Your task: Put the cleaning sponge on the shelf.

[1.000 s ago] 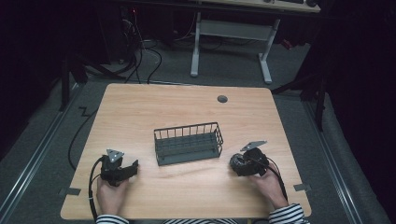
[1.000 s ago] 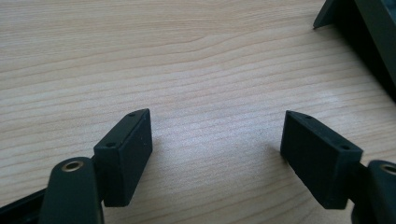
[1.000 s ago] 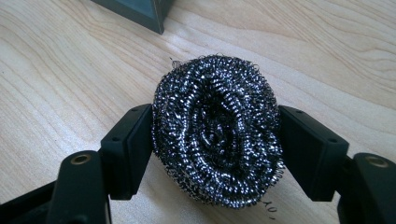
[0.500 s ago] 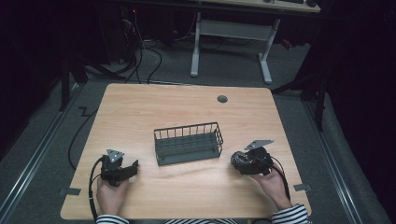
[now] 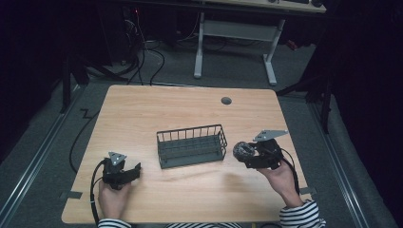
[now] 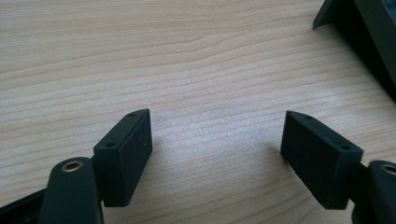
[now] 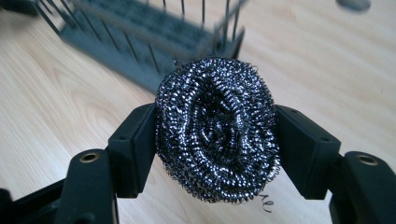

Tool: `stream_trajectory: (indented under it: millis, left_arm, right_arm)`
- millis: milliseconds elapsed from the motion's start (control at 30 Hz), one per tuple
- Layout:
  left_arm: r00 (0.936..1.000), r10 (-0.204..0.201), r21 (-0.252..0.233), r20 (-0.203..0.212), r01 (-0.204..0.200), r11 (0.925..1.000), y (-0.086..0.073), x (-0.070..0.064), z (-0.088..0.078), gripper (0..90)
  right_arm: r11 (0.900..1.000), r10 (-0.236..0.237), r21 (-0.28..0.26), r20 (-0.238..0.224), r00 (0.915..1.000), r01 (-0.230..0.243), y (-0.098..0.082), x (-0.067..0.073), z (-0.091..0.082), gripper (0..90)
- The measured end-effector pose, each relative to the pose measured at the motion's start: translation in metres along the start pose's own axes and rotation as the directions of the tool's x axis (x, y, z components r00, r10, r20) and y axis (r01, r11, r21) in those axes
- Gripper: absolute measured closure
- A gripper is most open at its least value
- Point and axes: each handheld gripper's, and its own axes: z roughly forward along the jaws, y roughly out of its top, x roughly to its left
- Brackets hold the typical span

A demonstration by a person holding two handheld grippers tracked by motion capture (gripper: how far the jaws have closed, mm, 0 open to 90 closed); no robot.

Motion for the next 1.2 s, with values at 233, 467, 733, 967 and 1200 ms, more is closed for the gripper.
stream_trajectory:
  millis: [233,467,733,967,1200]
  left_arm:
    - [1.0000,0.000,-0.002,-0.002,0.000,1.0000,0.000,0.000,0.000,25.4]
    - [1.0000,0.000,0.000,0.000,0.000,1.0000,0.000,0.000,0.000,25.4]
    - [1.0000,-0.001,-0.002,0.001,0.001,1.0000,0.000,0.000,0.000,25.2]
    - [1.0000,-0.001,-0.002,0.001,0.001,1.0000,0.000,0.000,0.000,25.1]
    - [1.0000,-0.001,-0.002,0.002,0.001,1.0000,0.000,0.000,0.000,25.1]
  right_arm:
    - [0.998,-0.045,-0.039,-0.032,0.9985,0.044,0.033,0.006,-0.007,34.1]
    - [0.997,-0.063,-0.037,-0.056,0.9965,0.061,0.061,0.009,0.004,34.1]
    - [0.997,-0.072,-0.007,-0.078,0.9943,0.072,0.081,0.012,0.026,34.0]
    - [0.996,-0.072,0.039,-0.103,0.9921,0.076,0.090,0.018,0.049,34.0]
    - [0.990,-0.073,0.114,-0.118,0.9903,0.087,0.097,0.024,0.076,33.8]
